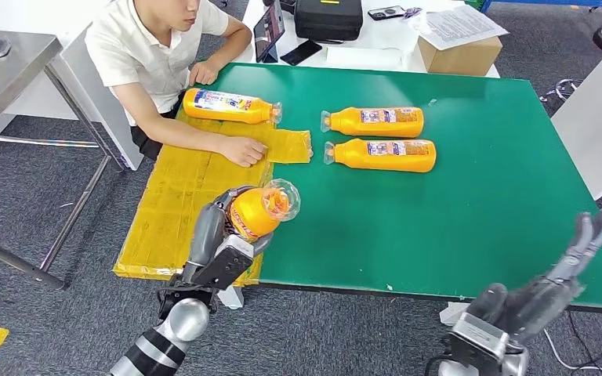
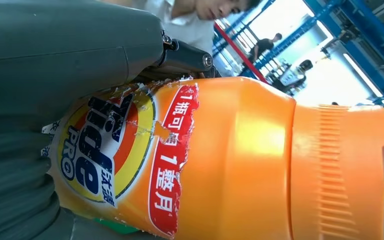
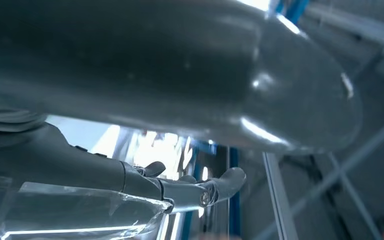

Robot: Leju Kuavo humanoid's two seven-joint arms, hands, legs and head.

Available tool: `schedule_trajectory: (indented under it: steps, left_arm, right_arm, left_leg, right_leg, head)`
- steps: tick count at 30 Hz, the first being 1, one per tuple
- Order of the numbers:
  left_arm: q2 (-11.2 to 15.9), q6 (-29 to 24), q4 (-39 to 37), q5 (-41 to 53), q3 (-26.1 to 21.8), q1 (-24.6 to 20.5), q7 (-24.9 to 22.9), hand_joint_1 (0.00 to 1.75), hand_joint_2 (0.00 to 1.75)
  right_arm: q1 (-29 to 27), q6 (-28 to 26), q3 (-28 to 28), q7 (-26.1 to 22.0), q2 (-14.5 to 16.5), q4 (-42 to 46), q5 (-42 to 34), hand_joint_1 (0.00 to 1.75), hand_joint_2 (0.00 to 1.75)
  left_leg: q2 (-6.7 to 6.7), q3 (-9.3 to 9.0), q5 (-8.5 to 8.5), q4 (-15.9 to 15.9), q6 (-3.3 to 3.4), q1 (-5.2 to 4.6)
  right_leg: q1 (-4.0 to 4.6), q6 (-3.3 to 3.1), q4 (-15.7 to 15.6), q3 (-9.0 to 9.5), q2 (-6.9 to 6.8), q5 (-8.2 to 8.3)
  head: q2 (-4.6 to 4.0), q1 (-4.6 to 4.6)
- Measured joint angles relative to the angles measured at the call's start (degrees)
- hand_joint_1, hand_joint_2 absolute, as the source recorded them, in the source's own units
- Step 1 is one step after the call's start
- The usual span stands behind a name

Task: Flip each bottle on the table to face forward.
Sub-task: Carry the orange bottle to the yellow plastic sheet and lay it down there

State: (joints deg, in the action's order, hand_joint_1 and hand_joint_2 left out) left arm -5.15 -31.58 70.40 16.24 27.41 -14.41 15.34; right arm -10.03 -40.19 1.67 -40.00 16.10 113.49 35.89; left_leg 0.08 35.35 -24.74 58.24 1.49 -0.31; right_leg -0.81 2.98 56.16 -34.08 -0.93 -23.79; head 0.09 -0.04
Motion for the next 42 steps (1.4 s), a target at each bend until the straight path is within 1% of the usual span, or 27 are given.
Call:
schedule_trajectory:
  steps: [3, 5, 7, 11, 17, 19, 20, 21, 23, 24, 25, 29, 34, 37, 40, 42]
  left_arm:
    - [0.86, -0.3, -2.04, 5.54, -0.59, -1.4, -3.12, 1.75, 1.75]
    - [1.68, 1.02, -5.12, 12.5, -0.9, -3.47, -6.84, 1.75, 1.75]
    - [2.44, 2.58, -8.84, 18.2, -1.28, -5.77, -9.48, 1.75, 1.75]
    - [3.18, 4.46, -14.13, 21.79, -1.62, -9.02, -10.81, 1.75, 1.75]
    - [3.23, 11.26, -23.08, 28.4, -1.65, -14.52, -13.22, 1.75, 1.75]
    - [3.11, 13.11, -25.95, 29.91, -1.65, -16.36, -13.59, 1.57, 1.75]
    - [3.03, 13.97, -27.23, 30.38, -1.66, -17.17, -13.72, 1.26, 1.75]
    - [2.93, 14.81, -28.36, 30.62, -1.67, -17.91, -13.85, 0.86, 1.75]
    - [2.67, 16.49, -30.29, 30.75, -1.72, -19.23, -14.16, 0.16, 1.75]
    - [2.55, 17.22, -30.98, 30.75, -1.74, -19.73, -14.32, 0.03, 1.75]
    - [2.39, 18.09, -31.9, 30.86, -1.76, -20.38, -14.63, 0.0, 1.75]
    - [1.47, 22.53, -36.49, 30.16, -2.35, -22.53, -15.36, 0.0, 1.75]
    - [0.39, 24.86, -40.65, 27.66, -4.07, -23.98, -14.38, 0.0, 1.75]
    - [-0.09, 27.77, -41.7, 23.58, -5.96, -24.57, -11.11, 0.0, 1.75]
    - [-0.71, 33.59, -41.86, 18.03, -8.34, -24.82, -6.26, 0.0, 1.75]
    - [-1.28, 36.13, -41.84, 16.08, -9.53, -24.71, -4.49, 0.0, 1.75]
  right_arm:
    - [0.06, 0.0, 2.88, 0.0, 0.8, 2.82, -0.13, 0.0, 0.0]
    - [0.45, 0.0, 3.76, 0.0, 0.94, 3.73, -0.42, 0.0, 0.0]
    - [0.92, 0.0, 4.06, 0.0, 0.92, 4.03, -0.79, 0.0, 0.0]
    - [1.38, 0.0, 4.29, 0.0, 0.92, 4.17, -1.45, 0.0, 0.0]
    - [1.66, 0.03, 3.93, 0.0, 0.9, 3.04, -4.18, 0.0, 0.0]
    - [1.65, 0.04, 3.44, 0.0, 0.8, 1.96, -5.62, 0.0, 0.0]
    - [1.65, 0.05, 3.17, 0.0, 0.73, 1.36, -6.23, 0.0, 0.0]
    - [1.65, 0.06, 2.9, 0.0, 0.65, 0.78, -6.71, 0.0, 0.0]
    - [1.65, 0.07, 2.38, 0.0, 0.4, -0.21, -7.34, 0.0, 0.0]
    - [1.66, 0.07, 2.17, 0.0, 0.28, -0.57, -7.55, 0.0, 0.0]
    - [1.66, 0.07, 1.86, 0.0, 0.11, -1.05, -7.76, 0.0, 0.0]
    - [1.66, 0.09, 0.21, 0.0, -0.95, -3.64, -9.64, 0.0, 0.0]
    - [1.72, 0.09, -1.48, 0.0, -2.19, -6.44, -11.72, 0.0, 0.0]
    - [1.81, 0.09, -2.17, 0.0, -2.85, -7.74, -12.72, 0.0, 0.0]
    - [1.99, 0.09, -2.86, 0.0, -3.36, -8.89, -13.27, 0.0, 0.0]
    - [2.17, 0.09, -3.21, 0.0, -3.59, -9.46, -13.37, 0.0, 0.0]
  left_leg:
    - [0.0, -0.01, 0.0, 0.0, 0.0, 0.01]
    - [0.0, -0.02, 0.01, 0.0, -0.01, 0.02]
    - [0.02, -0.03, 0.03, 0.0, -0.04, 0.03]
    - [0.0, -0.04, 0.08, 0.0, -0.05, 0.03]
    - [-0.01, -0.02, 0.08, 0.0, -0.05, 0.03]
    - [-0.01, -0.03, 0.08, 0.0, -0.05, 0.02]
    - [-0.01, -0.03, 0.08, 0.0, -0.05, 0.02]
    - [-0.01, -0.03, 0.08, 0.0, -0.05, 0.03]
    - [-0.01, -0.03, 0.08, 0.0, -0.05, 0.03]
    - [-0.02, -0.03, 0.08, 0.0, -0.05, 0.03]
    - [-0.02, -0.04, 0.08, 0.0, -0.05, 0.03]
    - [0.01, -0.06, 0.08, 0.0, -0.05, 0.03]
    - [-0.05, -0.17, 0.07, 0.0, -0.06, 0.03]
    - [-0.1, -0.34, 0.05, -0.01, -0.06, 0.02]
    - [-0.23, -0.51, 0.05, -0.01, -0.06, 0.03]
    - [-0.26, -0.56, 0.05, -0.01, -0.06, 0.02]
  right_leg:
    - [0.01, 0.0, 0.01, 0.01, 0.0, 0.0]
    - [0.01, 0.0, 0.01, 0.01, 0.0, 0.0]
    - [0.02, -0.01, 0.03, 0.01, 0.01, 0.01]
    - [0.02, -0.01, 0.05, 0.02, 0.01, 0.01]
    - [0.01, -0.01, 0.05, 0.03, 0.01, 0.01]
    - [0.01, -0.01, 0.05, 0.03, 0.01, 0.01]
    - [0.01, -0.01, 0.05, 0.04, 0.01, 0.01]
    - [0.01, -0.01, 0.05, 0.04, 0.01, 0.01]
    - [0.02, -0.01, 0.05, 0.05, 0.01, 0.01]
    - [0.02, -0.01, 0.05, 0.06, 0.01, 0.01]
    - [0.02, -0.01, 0.06, 0.06, 0.01, 0.01]
    - [0.02, -0.01, 0.06, 0.08, 0.01, 0.01]
    - [0.01, -0.01, 0.06, 0.23, 0.0, 0.0]
    - [0.01, -0.02, 0.04, 0.4, -0.02, -0.03]
    - [0.01, -0.03, 0.03, 0.6, -0.09, -0.05]
    - [0.0, -0.03, 0.03, 0.67, -0.12, -0.05]
  head:
    - [0.0, -0.01]
    - [0.0, -0.01]
    - [0.0, -0.01]
    - [0.0, 0.01]
    - [0.0, 0.0]
    - [0.0, 0.0]
    - [0.0, -0.01]
    - [0.0, -0.01]
    - [0.0, -0.01]
    - [0.0, 0.0]
    - [0.0, -0.01]
    - [0.0, -0.01]
    - [0.0, -0.01]
    - [0.0, -0.02]
    - [0.0, -0.02]
    - [0.0, -0.01]
